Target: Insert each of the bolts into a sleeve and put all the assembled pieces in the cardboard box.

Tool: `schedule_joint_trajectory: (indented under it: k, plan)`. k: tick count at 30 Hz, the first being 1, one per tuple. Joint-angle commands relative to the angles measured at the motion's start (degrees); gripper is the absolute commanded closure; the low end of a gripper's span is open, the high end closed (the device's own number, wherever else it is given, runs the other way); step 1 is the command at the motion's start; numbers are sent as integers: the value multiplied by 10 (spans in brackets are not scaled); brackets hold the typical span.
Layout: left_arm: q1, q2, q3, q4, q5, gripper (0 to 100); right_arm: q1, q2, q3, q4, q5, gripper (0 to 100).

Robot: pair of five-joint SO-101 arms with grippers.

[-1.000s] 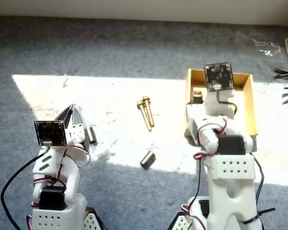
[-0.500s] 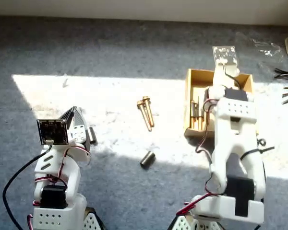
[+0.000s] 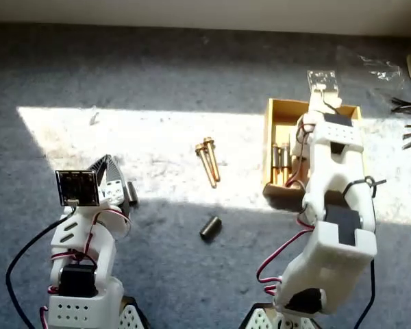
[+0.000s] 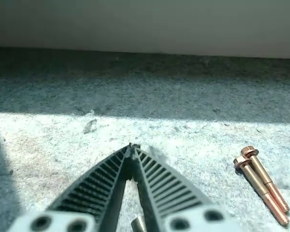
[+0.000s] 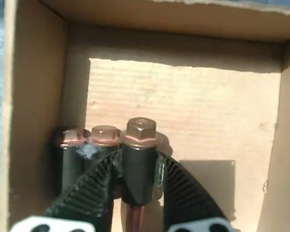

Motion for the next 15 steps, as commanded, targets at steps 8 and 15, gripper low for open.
schedule_joint_trajectory:
  k: [8,15]
  plan:
    - [-1,0,-1,-13,-39,993,11,3,-32,0,18,988]
    - [0,0,6,-23,-40,993,11,3,-30,0,30,892]
